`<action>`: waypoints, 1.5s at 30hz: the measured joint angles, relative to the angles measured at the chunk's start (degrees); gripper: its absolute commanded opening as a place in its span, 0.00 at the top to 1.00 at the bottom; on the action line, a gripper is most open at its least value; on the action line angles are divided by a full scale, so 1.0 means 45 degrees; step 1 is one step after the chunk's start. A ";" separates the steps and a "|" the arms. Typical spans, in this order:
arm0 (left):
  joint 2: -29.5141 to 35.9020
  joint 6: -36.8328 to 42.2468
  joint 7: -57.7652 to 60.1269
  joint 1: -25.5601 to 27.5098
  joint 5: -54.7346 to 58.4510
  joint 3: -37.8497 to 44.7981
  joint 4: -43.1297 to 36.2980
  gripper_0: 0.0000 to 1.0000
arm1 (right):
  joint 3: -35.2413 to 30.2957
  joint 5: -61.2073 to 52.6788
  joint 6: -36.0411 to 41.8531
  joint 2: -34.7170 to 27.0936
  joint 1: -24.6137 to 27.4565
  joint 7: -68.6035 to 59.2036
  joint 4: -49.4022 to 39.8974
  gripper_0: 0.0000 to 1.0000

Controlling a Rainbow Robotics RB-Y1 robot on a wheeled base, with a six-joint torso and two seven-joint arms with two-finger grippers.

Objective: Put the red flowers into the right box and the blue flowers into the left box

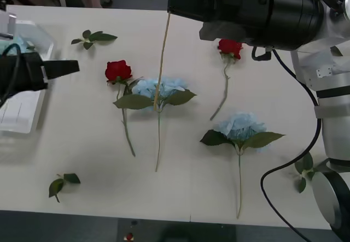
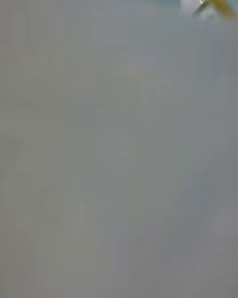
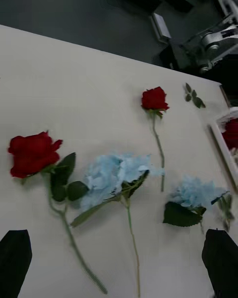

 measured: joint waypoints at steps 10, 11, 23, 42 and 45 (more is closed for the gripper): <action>-0.2927 0.0000 0.2346 0.0625 -0.0155 -0.1481 -0.3417 0.00 | -0.0023 0.0008 -0.0002 -0.0001 0.0001 0.4100 0.0001 1.00; -0.2985 0.0000 0.2523 0.0625 -0.0155 -0.1707 -0.3593 0.00 | -0.0023 0.0009 -0.0002 -0.0001 0.0001 0.4100 0.0001 1.00; -0.2994 -0.1632 0.3141 -0.0503 -0.2090 -0.4829 -0.4106 0.00 | -0.0025 0.0204 -0.0001 -0.0001 0.0001 0.4100 0.0002 1.00; -0.2994 -0.2999 0.3186 -0.1767 -0.3385 -0.5866 -0.3286 1.00 | -0.0027 0.0204 0.0000 -0.0001 0.0001 0.4100 0.0003 1.00; -0.2994 -0.2999 0.3186 -0.1767 -0.3401 -0.5866 -0.3285 1.00 | -0.0027 0.0204 -0.0002 -0.0001 0.0001 0.4100 0.0004 1.00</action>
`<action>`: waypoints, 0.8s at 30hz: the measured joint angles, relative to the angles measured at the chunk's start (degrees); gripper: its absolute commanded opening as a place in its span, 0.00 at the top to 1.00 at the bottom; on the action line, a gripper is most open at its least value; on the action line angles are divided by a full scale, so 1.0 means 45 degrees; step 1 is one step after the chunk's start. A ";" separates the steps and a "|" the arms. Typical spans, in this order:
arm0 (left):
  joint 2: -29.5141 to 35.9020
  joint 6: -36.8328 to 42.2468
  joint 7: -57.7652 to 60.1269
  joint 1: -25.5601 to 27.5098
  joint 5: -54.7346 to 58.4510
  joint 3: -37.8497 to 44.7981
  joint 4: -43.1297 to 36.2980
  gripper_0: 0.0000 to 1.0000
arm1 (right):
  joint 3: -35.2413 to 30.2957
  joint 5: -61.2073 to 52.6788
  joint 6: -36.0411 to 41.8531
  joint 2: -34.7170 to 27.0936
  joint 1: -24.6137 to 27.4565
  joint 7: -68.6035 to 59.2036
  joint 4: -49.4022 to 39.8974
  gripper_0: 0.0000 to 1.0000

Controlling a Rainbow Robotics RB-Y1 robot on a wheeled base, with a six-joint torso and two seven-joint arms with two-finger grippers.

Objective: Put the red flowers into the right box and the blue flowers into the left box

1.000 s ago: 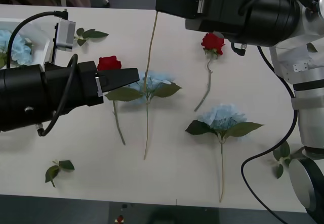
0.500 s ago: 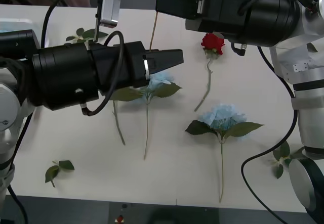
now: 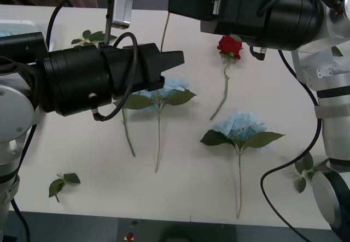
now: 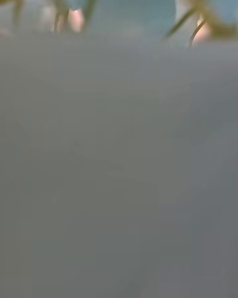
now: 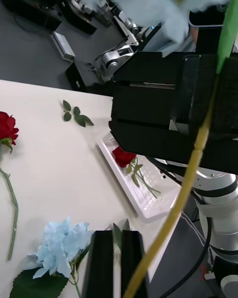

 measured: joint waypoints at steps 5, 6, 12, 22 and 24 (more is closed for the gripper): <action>0.0000 0.0000 0.0000 0.0000 0.0000 0.0000 0.0000 1.00 | -0.0001 0.0000 -0.0002 0.0000 0.0000 0.0000 0.0034 1.00; 0.0000 0.0000 0.0000 0.0000 0.0000 0.0000 0.0000 1.00 | -0.0001 0.0000 -0.0002 0.0000 0.0000 0.0000 0.0035 1.00; 0.0000 0.0000 -0.0001 0.0000 -0.0028 0.0001 0.0000 1.00 | -0.0001 0.0000 -0.0002 0.0000 0.0000 0.0000 0.0036 0.00; 0.0639 0.0000 -0.0001 0.0000 -0.0215 0.0182 0.0000 1.00 | -0.0001 0.0000 0.0000 0.0000 0.0000 0.0000 0.0036 0.00; 0.1021 0.0000 0.0000 0.0001 -0.0070 0.0447 0.0002 1.00 | -0.0002 0.0000 0.0000 0.0000 0.0000 0.0000 0.0036 0.00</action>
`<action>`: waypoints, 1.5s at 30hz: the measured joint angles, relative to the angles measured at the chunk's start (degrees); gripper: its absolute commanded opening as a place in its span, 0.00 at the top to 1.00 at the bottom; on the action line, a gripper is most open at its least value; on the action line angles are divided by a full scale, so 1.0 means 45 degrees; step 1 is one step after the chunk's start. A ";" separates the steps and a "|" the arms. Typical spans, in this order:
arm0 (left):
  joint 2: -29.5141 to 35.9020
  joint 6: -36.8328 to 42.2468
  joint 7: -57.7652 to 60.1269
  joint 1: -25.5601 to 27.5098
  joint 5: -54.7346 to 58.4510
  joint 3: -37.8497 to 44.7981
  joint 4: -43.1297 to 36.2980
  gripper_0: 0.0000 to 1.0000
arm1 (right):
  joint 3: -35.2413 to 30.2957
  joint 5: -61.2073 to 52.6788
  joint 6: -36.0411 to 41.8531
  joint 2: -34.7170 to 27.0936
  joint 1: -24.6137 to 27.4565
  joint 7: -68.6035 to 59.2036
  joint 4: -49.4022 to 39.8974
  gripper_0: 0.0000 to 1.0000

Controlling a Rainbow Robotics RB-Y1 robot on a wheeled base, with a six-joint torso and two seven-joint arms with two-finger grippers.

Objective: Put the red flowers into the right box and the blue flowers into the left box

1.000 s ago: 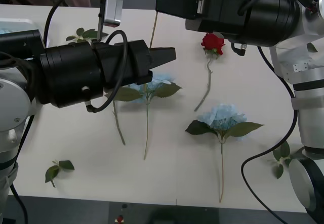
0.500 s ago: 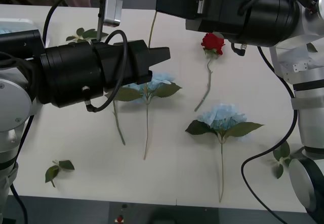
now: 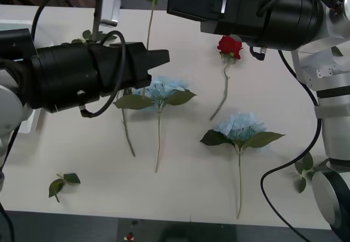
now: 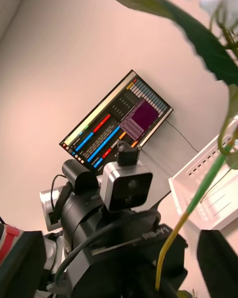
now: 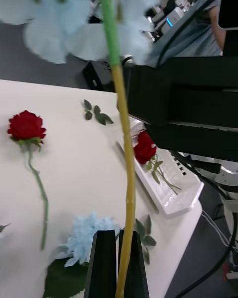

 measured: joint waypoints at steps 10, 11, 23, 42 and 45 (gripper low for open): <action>0.2399 0.0001 0.0000 0.0477 0.0913 0.2156 0.0004 1.00 | -0.0002 0.0000 0.0000 0.0000 0.0000 0.0000 0.0000 0.00; 0.2611 0.0011 0.0000 0.0619 0.0911 0.2426 0.0005 1.00 | -0.0002 0.0000 0.0000 0.0000 0.0000 0.0000 0.0000 0.00; 0.4389 0.2904 -0.0050 0.1061 0.0906 0.5987 0.2237 1.00 | -0.0199 0.1393 -0.0028 -0.1442 0.0745 -0.0110 0.0164 0.00; 0.5170 0.3548 -0.5862 0.2051 -0.0518 0.8288 0.9250 0.99 | 0.0025 0.6604 0.4295 -0.3664 0.1786 -0.9551 -0.2163 0.00; 0.5427 0.2892 -0.6226 0.2050 -0.0535 0.8283 1.0152 0.96 | 0.0025 0.7705 0.5286 -0.3662 0.1810 -1.0303 -0.3077 0.00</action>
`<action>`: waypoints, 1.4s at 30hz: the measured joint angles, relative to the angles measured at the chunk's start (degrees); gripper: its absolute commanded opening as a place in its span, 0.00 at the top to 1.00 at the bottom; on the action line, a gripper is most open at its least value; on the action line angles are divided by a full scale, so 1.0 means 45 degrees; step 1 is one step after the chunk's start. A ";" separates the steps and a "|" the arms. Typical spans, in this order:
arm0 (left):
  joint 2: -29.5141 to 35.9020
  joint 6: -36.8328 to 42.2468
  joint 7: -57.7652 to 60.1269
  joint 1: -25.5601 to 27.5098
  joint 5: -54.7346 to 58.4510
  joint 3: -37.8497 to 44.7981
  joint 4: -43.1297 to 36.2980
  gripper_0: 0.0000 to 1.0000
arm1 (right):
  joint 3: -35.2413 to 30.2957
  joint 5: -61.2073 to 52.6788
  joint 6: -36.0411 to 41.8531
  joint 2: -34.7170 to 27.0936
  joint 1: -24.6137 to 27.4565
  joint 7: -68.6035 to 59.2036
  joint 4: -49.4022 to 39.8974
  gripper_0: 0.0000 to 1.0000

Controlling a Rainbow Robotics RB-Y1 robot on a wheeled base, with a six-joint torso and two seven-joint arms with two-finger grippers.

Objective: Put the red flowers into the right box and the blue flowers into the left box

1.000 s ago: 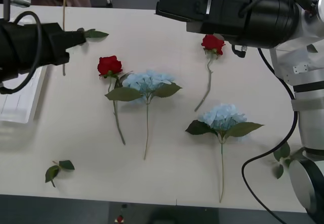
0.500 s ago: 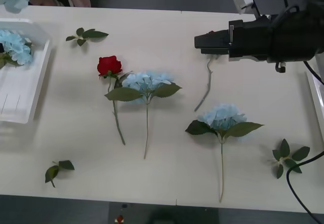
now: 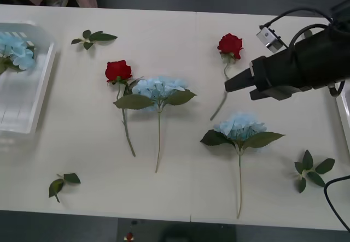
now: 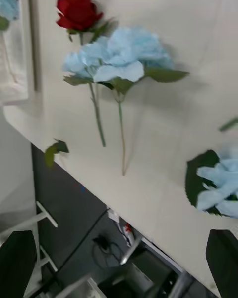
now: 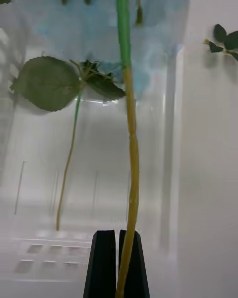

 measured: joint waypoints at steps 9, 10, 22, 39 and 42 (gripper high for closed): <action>0.0073 -0.1310 -0.1497 0.0000 0.0004 -0.0002 0.1115 0.60 | 0.0000 0.2899 0.2112 0.0007 0.1952 -0.1541 -0.3037 0.00; 0.0073 -0.1311 -0.1497 0.0000 0.0004 -0.0002 0.1120 0.58 | -0.0001 0.3126 0.2318 0.0012 0.2206 -0.1541 -0.3248 0.00; 0.0086 -0.1029 -0.1497 0.0000 0.1622 0.0000 0.1115 0.44 | 0.0591 0.6346 0.2533 0.1061 0.3826 -0.1540 -0.3816 0.00; -0.0462 0.0117 0.0839 0.0000 0.1769 -0.1271 -0.3714 0.36 | 0.3935 1.0241 0.0848 0.1899 0.4110 -0.1537 -0.2013 0.00; -0.1355 0.0116 0.1591 -0.0002 0.0591 -0.1940 -0.4663 0.32 | 0.4317 1.0598 0.0402 0.1899 0.4110 -0.1537 -0.1649 0.00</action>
